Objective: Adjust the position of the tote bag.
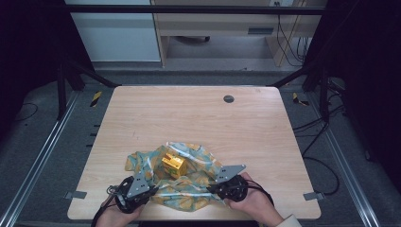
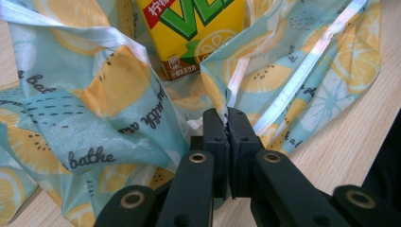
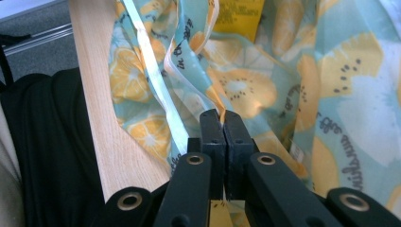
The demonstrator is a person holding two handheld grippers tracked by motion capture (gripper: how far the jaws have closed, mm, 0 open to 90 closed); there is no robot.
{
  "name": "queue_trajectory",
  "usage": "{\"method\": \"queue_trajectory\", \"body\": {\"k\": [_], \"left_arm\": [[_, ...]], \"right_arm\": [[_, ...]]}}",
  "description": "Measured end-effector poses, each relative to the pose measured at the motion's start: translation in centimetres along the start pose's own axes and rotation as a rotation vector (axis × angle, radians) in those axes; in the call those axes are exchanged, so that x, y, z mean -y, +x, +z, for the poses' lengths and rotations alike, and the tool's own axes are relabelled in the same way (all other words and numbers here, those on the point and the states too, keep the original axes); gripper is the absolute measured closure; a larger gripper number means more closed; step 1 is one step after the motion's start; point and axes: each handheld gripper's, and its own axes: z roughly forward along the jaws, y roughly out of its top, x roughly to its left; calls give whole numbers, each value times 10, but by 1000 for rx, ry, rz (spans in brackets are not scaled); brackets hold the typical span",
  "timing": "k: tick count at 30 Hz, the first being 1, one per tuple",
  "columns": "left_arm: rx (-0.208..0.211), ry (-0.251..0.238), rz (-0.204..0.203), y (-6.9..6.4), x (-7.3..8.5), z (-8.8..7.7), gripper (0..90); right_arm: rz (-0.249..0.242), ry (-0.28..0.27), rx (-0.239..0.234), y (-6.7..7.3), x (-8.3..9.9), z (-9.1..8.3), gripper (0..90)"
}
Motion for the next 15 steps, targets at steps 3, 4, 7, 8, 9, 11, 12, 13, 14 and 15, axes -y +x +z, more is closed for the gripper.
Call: {"method": "queue_trajectory", "body": {"k": [3,4,7,8,9,11,12,13,14,15], "left_arm": [[-21,33,17,-1,1,4,888],[-18,34,14,0,1,5,885],[-26,41,17,0,1,6,885],[-26,41,15,1,1,6,885],[-29,41,14,1,1,6,885],[-34,43,9,2,1,6,883],[-35,47,5,2,2,7,881],[-36,48,4,3,2,7,880],[-40,48,6,3,2,7,880],[-40,48,4,3,2,7,880]], "right_arm": [[-4,30,18,0,3,2,897],[-12,34,23,0,3,2,894],[-18,10,26,2,3,-1,847],[-20,0,29,2,2,-3,816],[-20,-6,38,2,2,-5,783],[-14,-25,45,1,1,-8,692],[-6,-31,52,0,1,-9,638],[2,-34,62,-1,1,-11,606],[5,-40,68,-1,2,-13,578],[8,-46,72,-2,2,-15,542]]}}
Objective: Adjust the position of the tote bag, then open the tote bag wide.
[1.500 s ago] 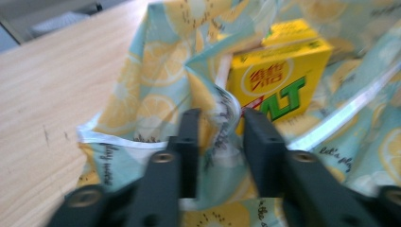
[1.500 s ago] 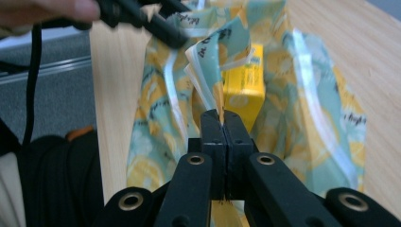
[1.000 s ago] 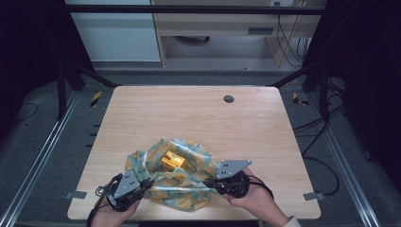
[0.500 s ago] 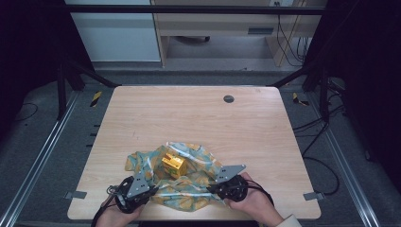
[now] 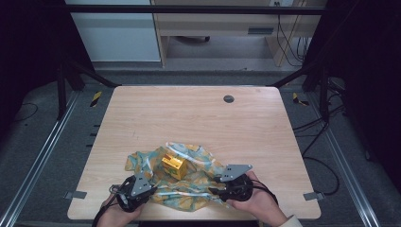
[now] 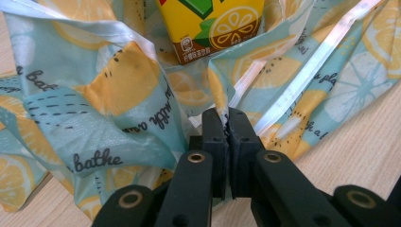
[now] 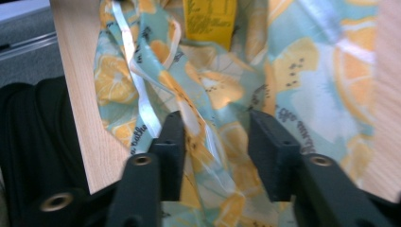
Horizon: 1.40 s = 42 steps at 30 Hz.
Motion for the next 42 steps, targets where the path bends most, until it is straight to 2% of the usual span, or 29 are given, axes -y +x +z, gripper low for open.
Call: {"method": "queue_trajectory", "body": {"k": [4,6,12,15,18,19,22,23,25,30,31,33,36,38,40,41,42], "left_arm": [[-12,10,12,0,0,0,881],[-13,6,9,-1,-1,1,880],[-24,4,8,0,0,1,880],[-27,13,21,-1,0,0,879],[-34,12,33,0,-1,-2,879],[-33,3,24,-1,-1,-1,880],[-36,-1,25,-3,-1,-1,880],[-34,5,37,-3,-2,-2,880],[-36,8,48,-2,-2,-3,881],[-33,-14,24,-2,-1,-3,882],[-38,-2,37,-1,-1,-2,882],[-42,-5,33,-1,-2,-1,882],[-47,-12,25,-1,-2,-1,882],[-49,-12,21,-1,-2,-1,882],[-52,4,43,0,-2,-1,882],[-56,-2,46,0,-3,-2,882],[-53,-17,26,-1,-3,-1,882]], "right_arm": [[12,-28,27,-1,-6,-12,371],[11,-45,31,-1,-12,-20,327],[-5,-99,32,-5,-31,-44,273],[-1,-97,72,-10,-40,-49,276],[2,-77,121,-16,-52,-45,286],[0,-76,131,-18,-58,-42,284],[-6,-65,135,-25,-73,-30,254],[-8,-55,137,-27,-78,-26,244],[-8,-35,132,-31,-87,-15,228],[-29,9,112,-35,-100,7,276],[-30,11,106,-35,-102,9,295],[-41,16,106,-37,-105,13,332],[-47,33,57,-37,-107,18,350],[-52,29,44,-34,-108,17,350],[-71,42,36,-31,-109,17,356],[-82,51,46,-29,-110,18,396],[-89,56,49,-30,-111,19,456]]}}
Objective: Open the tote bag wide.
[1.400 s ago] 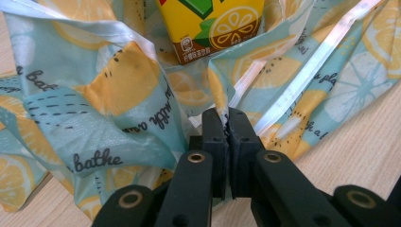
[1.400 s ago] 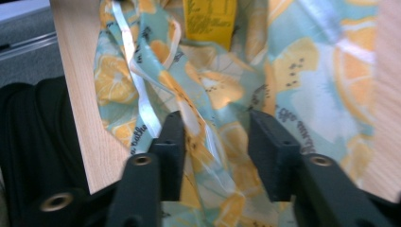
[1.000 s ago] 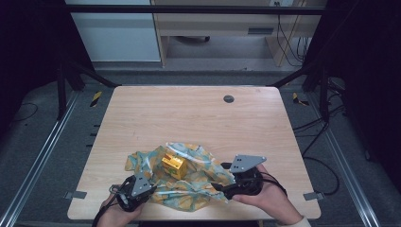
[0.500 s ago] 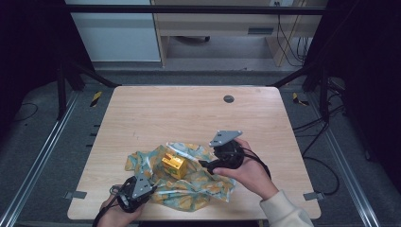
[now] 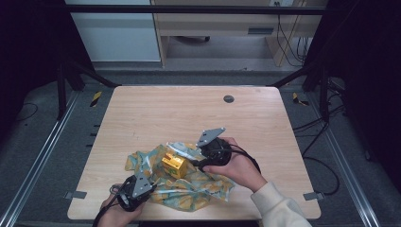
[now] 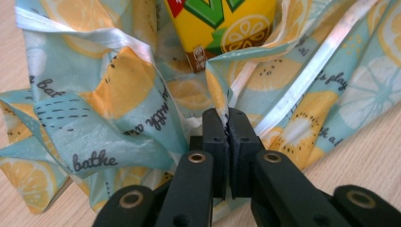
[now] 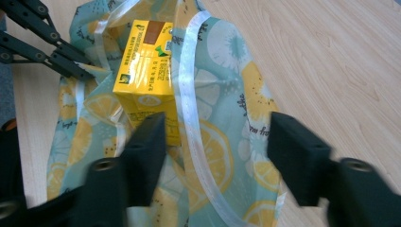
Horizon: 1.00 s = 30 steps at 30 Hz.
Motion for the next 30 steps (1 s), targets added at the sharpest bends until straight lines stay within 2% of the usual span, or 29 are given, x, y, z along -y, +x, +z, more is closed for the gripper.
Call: {"method": "queue_trajectory", "body": {"k": [2,3,4,5,7,10,12,14,15,21,24,27,30], "left_arm": [[-4,12,18,1,0,0,883],[-5,11,20,2,-1,-1,882],[-8,-4,5,2,0,-1,882],[-11,5,17,3,0,-1,882],[-12,0,14,3,0,-2,882],[-18,-13,27,3,-1,-3,881],[-12,-49,28,3,-3,-6,881],[-11,-84,30,3,-4,-10,882],[-6,-85,34,3,-4,-11,883],[15,12,30,3,0,-1,894],[11,40,30,3,2,2,896],[-11,55,49,4,1,2,896],[-18,59,42,5,2,2,895]], "right_arm": [[4,-2,5,-2,-3,3,617],[-5,3,4,-3,-6,5,701],[-9,1,3,-5,-7,8,763],[0,8,2,-6,-9,11,830],[2,8,10,-9,-12,18,890],[8,-7,13,-14,-18,25,900],[34,-29,21,-19,-23,29,900],[48,-28,37,-27,-27,35,900],[56,-18,46,-32,-27,39,900],[144,29,100,-62,-16,67,900],[200,28,112,-72,-9,77,900],[212,45,128,-77,-7,85,900],[206,65,147,-83,-9,90,900]]}}
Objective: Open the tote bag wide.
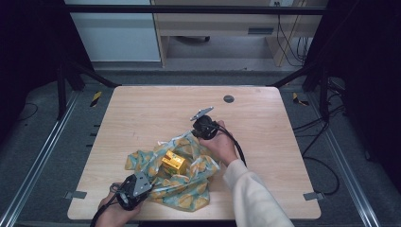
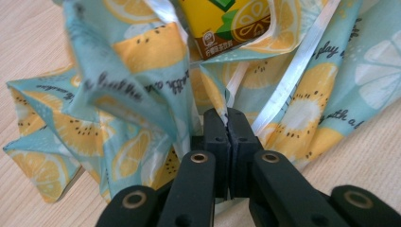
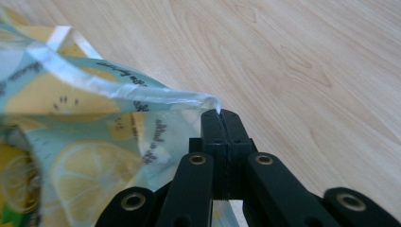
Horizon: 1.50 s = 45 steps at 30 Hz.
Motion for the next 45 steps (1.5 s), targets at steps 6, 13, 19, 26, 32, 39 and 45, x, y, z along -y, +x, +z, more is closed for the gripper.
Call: {"method": "queue_trajectory", "body": {"k": [6,13,19,26,32,39,45], "left_arm": [[-2,9,-4,1,1,2,894],[-3,24,-4,0,1,4,896],[2,35,-4,-1,1,6,897],[11,36,2,-2,1,6,899],[21,54,7,-3,1,7,900],[-1,-32,-19,-3,-2,-4,708],[-45,-143,-74,-2,-7,-18,492]], "right_arm": [[-2,20,7,-2,-2,6,900],[6,33,21,-5,4,12,900],[7,44,32,-6,6,15,900],[14,62,44,-10,7,21,900],[25,71,46,-10,8,25,900],[56,-13,44,-11,6,8,701],[34,-88,28,1,3,-36,553]]}}
